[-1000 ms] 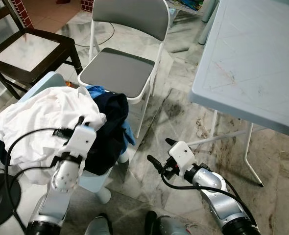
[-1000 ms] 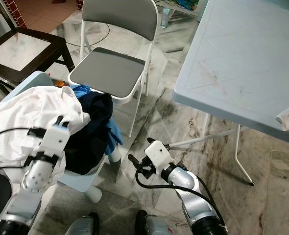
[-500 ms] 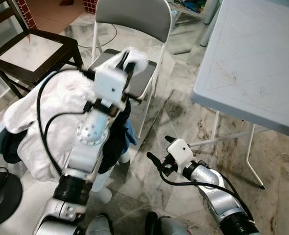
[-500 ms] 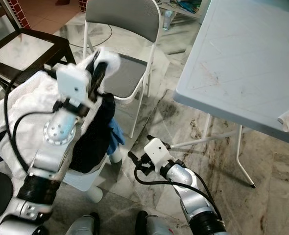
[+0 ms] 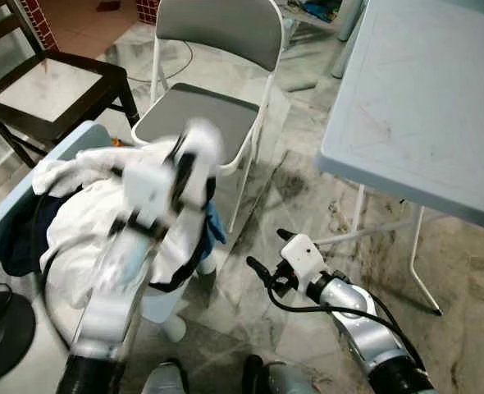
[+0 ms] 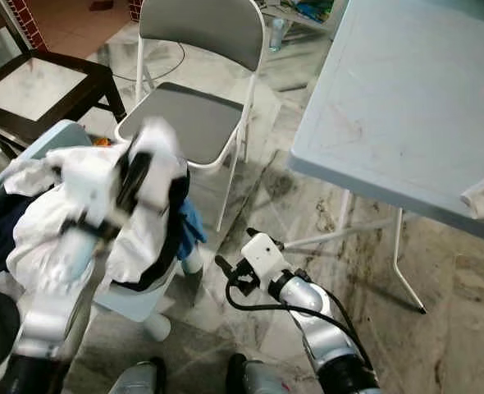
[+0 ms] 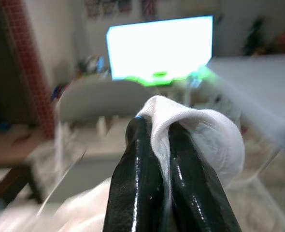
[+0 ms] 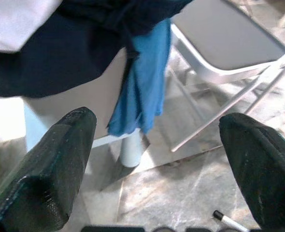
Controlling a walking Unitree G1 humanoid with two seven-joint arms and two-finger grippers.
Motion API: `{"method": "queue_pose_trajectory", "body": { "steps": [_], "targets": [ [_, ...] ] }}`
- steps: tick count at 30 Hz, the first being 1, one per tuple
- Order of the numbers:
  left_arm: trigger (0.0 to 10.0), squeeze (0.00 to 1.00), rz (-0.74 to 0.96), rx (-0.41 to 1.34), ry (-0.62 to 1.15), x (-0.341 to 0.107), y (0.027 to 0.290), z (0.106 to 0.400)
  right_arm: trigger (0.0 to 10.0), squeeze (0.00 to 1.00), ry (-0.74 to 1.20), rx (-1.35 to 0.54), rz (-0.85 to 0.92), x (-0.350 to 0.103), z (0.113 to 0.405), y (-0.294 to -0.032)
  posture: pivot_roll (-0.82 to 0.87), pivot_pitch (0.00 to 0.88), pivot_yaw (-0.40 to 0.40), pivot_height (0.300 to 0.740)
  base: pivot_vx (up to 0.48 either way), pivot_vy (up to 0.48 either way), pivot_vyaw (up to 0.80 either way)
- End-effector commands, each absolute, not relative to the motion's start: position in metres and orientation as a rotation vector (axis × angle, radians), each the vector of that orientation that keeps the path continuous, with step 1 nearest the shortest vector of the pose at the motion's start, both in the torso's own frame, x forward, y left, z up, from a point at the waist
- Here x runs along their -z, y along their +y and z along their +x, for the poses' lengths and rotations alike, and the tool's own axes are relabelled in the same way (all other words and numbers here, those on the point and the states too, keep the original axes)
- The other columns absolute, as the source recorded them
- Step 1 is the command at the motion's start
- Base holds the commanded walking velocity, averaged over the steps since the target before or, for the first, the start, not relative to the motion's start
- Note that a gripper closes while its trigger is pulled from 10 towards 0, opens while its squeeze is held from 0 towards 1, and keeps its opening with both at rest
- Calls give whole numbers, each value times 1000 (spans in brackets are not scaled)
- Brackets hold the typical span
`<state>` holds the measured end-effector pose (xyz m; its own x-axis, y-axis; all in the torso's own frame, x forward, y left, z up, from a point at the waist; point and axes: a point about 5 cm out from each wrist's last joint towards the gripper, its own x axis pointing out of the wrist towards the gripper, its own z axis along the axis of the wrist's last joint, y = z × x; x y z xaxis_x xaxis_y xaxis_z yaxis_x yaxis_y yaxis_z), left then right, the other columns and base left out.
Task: Hang hanger
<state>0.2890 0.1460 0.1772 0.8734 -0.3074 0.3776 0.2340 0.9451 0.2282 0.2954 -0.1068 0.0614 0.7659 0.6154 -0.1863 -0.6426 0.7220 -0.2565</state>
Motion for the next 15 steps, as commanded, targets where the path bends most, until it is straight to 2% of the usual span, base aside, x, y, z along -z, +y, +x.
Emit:
{"method": "queue_pose_trajectory", "body": {
  "steps": [1, 5, 15],
  "targets": [
    [0, 0, 194, 239, -420, -171, 154, 282, 10000, 0, 113, -706, -312, -55, 291, -108, 232, 232, -97, 740, 0, 0, 0],
    [0, 0, 338, 33, -223, -113, 203, 249, 10000, 0, 130, -731, -315, -52, 288, -106, 250, 249, -111, 740, 0, 0, 0],
    [0, 0, 458, -191, -31, -72, 249, 211, 10000, 0, 142, -768, -314, -48, 286, -101, 281, 271, -124, 740, 0, 0, 0]
  ]
}}
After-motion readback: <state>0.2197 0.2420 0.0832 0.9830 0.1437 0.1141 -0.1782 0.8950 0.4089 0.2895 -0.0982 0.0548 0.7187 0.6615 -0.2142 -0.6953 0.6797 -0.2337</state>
